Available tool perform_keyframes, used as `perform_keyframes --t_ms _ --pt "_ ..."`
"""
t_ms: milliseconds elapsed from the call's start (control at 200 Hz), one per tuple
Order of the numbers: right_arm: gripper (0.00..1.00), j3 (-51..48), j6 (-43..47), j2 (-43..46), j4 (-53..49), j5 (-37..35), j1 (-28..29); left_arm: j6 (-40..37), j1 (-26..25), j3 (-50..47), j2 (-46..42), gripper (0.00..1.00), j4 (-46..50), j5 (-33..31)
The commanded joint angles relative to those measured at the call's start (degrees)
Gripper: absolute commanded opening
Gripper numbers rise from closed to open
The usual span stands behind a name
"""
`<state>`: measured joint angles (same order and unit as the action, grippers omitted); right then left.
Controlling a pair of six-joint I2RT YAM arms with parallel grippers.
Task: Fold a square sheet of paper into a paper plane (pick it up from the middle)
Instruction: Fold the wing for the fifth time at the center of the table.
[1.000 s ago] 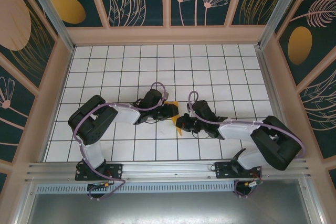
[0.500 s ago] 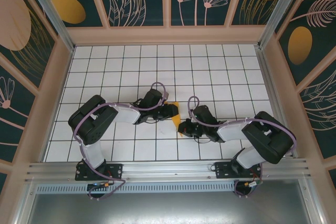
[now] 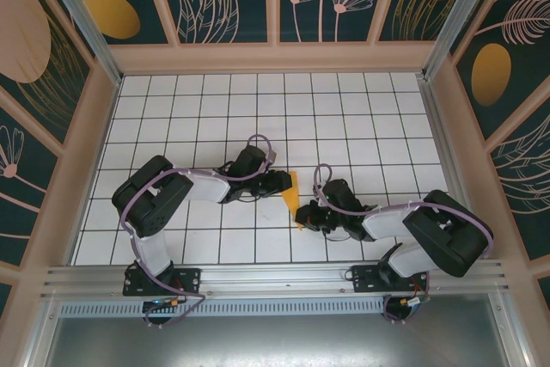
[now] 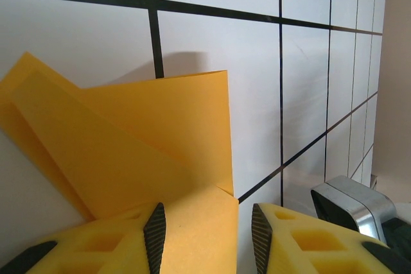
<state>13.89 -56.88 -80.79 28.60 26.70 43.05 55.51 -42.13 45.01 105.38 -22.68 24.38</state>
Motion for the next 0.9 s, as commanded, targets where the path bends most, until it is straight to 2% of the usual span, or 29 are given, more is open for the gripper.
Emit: perform_keyframes --t_ms 0,185,380,595,811,891 --pt "0.09 -0.16 1.78 -2.28 -7.71 0.38 0.2 -1.67 -0.28 -1.16 3.14 0.43 7.15 -3.66" --pt "0.13 4.0 4.26 1.1 -8.08 2.04 0.4 -2.23 -0.3 0.28 3.86 0.43 8.4 -3.58" --pt "0.17 9.29 6.3 4.09 -10.55 -1.19 0.07 -2.38 -0.3 -0.01 3.63 0.43 8.6 -3.64" --pt "0.17 11.86 6.44 -2.18 -8.85 -1.09 -0.51 -2.51 -0.26 -0.01 3.58 0.43 8.46 -3.38" --pt "0.16 9.22 4.96 -7.12 -4.72 -1.55 -1.22 -2.54 -0.24 -0.62 2.86 0.43 8.37 -3.72" --pt "0.12 7.86 4.43 -8.76 -3.6 -0.64 -1.21 -2.72 -0.29 -0.62 2.73 0.43 8.25 -3.66"
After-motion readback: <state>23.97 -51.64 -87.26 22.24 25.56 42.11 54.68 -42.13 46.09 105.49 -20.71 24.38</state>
